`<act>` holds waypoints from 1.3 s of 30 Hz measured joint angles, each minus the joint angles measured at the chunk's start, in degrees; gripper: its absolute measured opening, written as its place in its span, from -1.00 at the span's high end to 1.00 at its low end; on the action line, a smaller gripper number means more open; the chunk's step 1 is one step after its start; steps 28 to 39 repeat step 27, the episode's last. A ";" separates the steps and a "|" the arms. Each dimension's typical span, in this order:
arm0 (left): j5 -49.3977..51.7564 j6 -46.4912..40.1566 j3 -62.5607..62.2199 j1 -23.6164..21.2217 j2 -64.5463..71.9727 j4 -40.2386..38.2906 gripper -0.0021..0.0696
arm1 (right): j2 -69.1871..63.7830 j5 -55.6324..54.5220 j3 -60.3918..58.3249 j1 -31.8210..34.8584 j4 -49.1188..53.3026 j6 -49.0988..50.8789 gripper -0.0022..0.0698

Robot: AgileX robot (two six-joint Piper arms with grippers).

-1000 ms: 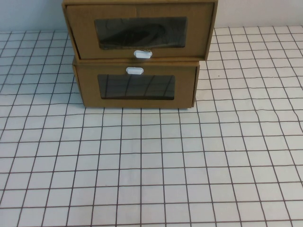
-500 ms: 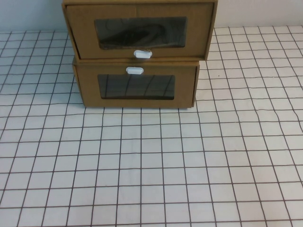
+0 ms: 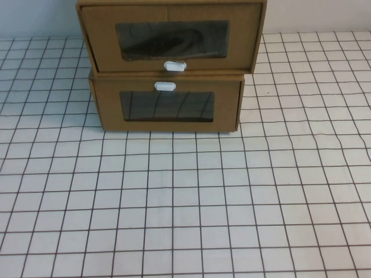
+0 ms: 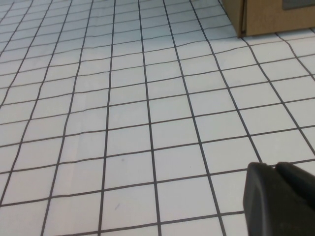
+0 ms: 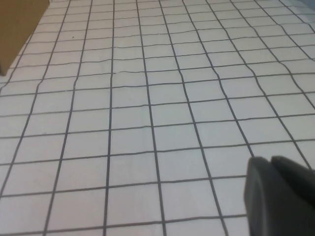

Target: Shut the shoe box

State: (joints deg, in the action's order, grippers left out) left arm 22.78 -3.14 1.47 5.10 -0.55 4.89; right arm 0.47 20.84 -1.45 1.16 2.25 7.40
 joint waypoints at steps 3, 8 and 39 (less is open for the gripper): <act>0.00 0.00 0.00 0.00 0.00 0.00 0.95 | 0.00 0.00 0.00 0.00 -3.65 -6.62 0.98; 0.00 0.00 0.00 0.00 0.00 0.00 0.95 | 0.00 0.00 0.00 0.00 -9.83 -14.32 0.98; 0.00 0.00 0.00 0.00 0.00 0.00 0.95 | 0.00 0.00 0.00 0.00 -11.10 -15.85 0.98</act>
